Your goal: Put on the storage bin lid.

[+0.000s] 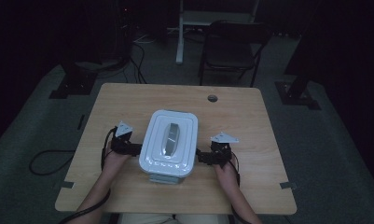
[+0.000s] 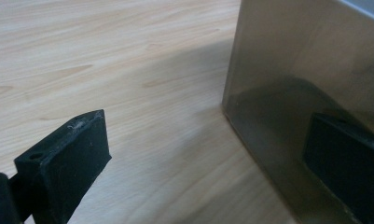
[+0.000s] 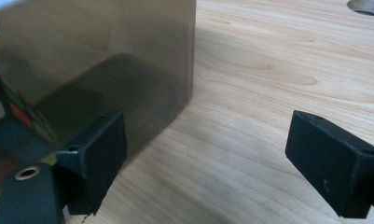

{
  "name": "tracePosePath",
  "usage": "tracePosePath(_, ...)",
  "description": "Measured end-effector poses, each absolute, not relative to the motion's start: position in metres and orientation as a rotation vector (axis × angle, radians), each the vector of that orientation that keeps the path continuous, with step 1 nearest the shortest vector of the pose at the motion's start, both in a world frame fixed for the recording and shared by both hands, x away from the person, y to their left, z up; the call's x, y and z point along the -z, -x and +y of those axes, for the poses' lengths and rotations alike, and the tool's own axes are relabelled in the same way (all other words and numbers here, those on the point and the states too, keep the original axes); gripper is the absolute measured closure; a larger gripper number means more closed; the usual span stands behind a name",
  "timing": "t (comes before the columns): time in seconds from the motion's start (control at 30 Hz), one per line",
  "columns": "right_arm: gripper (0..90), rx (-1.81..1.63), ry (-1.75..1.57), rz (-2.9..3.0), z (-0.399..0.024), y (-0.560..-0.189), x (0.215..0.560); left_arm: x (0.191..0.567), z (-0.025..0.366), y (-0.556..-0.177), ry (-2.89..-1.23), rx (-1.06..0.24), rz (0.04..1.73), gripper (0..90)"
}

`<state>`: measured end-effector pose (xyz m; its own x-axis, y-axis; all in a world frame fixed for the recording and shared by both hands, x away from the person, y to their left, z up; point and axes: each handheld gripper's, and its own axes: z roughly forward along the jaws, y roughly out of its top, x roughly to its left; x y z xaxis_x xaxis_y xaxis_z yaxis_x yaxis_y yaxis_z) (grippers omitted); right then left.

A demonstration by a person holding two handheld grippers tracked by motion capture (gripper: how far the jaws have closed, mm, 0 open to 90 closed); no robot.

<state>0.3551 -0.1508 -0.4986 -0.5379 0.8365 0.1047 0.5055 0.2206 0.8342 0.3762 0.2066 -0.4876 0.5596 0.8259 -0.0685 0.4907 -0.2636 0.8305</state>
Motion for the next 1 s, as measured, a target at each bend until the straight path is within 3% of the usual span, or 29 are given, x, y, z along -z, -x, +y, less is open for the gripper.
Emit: tracePosePath(1.0,12.7,-1.209,-1.310,2.125,-0.205,-0.365,0.498,0.488,0.149,-0.373,-1.989,-0.391,0.958,1.5)
